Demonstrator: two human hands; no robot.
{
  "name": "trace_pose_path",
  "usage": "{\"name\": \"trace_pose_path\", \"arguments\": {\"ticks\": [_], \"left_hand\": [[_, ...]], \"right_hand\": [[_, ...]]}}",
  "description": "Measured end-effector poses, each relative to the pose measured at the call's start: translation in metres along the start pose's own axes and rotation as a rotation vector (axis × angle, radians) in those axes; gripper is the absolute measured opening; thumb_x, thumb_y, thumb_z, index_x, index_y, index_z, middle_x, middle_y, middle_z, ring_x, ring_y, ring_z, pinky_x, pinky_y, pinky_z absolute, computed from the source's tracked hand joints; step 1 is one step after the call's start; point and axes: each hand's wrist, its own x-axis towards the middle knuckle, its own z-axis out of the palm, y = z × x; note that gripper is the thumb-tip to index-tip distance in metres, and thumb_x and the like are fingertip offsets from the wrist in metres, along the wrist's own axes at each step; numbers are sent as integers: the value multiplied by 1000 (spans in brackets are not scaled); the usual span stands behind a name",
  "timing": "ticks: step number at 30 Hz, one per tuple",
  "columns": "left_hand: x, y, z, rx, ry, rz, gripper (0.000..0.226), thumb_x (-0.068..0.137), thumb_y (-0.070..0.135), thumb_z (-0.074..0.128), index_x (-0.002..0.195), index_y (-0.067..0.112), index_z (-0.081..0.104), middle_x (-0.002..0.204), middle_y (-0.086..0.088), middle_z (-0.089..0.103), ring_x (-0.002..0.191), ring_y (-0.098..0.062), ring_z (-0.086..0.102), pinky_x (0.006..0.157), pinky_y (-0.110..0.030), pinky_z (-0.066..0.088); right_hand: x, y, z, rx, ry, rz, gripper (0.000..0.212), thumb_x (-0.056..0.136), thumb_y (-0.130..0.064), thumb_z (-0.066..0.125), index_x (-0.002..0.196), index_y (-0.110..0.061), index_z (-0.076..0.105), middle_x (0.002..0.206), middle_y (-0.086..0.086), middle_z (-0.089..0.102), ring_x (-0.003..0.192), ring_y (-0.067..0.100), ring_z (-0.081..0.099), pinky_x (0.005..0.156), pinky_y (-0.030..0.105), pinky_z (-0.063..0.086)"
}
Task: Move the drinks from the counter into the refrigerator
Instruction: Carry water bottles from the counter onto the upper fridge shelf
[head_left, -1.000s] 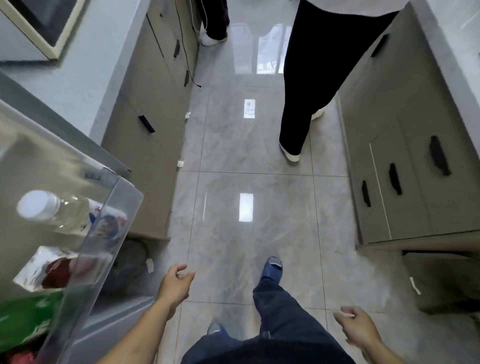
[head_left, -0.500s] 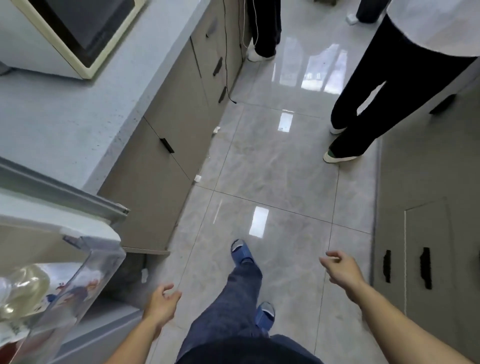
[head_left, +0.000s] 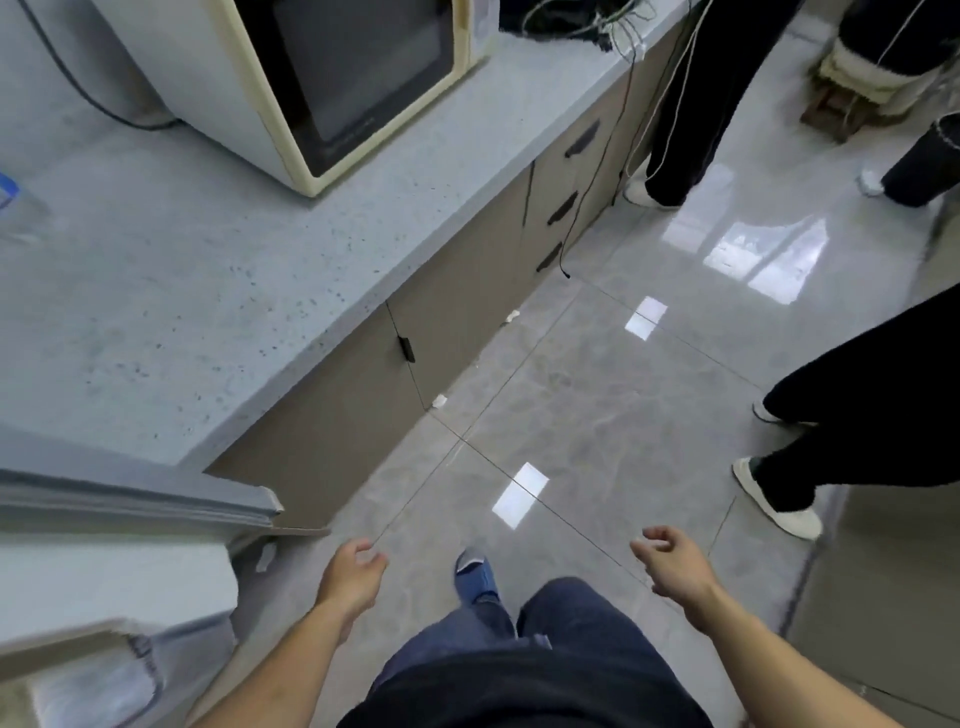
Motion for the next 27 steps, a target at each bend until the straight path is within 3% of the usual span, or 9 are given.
{"name": "trace_pose_path", "arguments": {"ticks": [3,6,11,15,22,25,27], "left_hand": [[1,35,3,-117,42,7,32,94,24,60,126,18,55,117,-9,62,94,-21,62,61,-27,50],[3,64,4,-225,89,-6,33,94,26,61,126,19,55,115,-6,61,89,-17,62,58,-25,51],[-2,88,6,-363,200,-84,27,95,28,60,121,21,54,114,-5,60,95,-22,63,82,-38,58],[-12,94,18,-462,299,-176,22,95,30,61,115,23,53,107,-4,62,89,-23,65,82,-42,60],[-31,92,45,-680,465,-394,23,94,30,65,115,26,56,111,-5,62,90,-20,62,66,-33,56],[-32,91,49,-693,532,-427,24,93,29,66,115,23,58,109,-6,63,95,-26,64,82,-42,58],[-31,94,42,-714,572,-411,24,93,27,67,115,20,60,104,-5,66,91,-27,65,83,-41,58]], "right_hand": [[29,-24,-10,-89,-36,-1,27,92,-25,68,115,-15,57,97,7,65,79,20,61,73,37,53],[65,-51,-18,-175,-73,8,27,92,-22,67,114,-10,58,91,11,64,63,24,54,59,32,48],[127,-106,-25,-332,-155,-28,29,89,-18,71,113,-6,59,82,14,62,55,24,50,47,26,40],[168,-175,-19,-473,-242,-131,30,86,-13,74,111,-2,62,77,13,63,58,25,53,55,26,40],[159,-310,47,-638,-468,-423,20,90,-16,70,107,-10,62,72,5,61,62,19,53,65,30,46],[136,-353,80,-642,-594,-524,17,92,-19,68,107,-17,61,78,4,61,64,18,53,63,29,46],[116,-377,102,-639,-646,-599,15,92,-21,68,107,-22,62,80,2,62,65,16,55,62,27,46]]}}
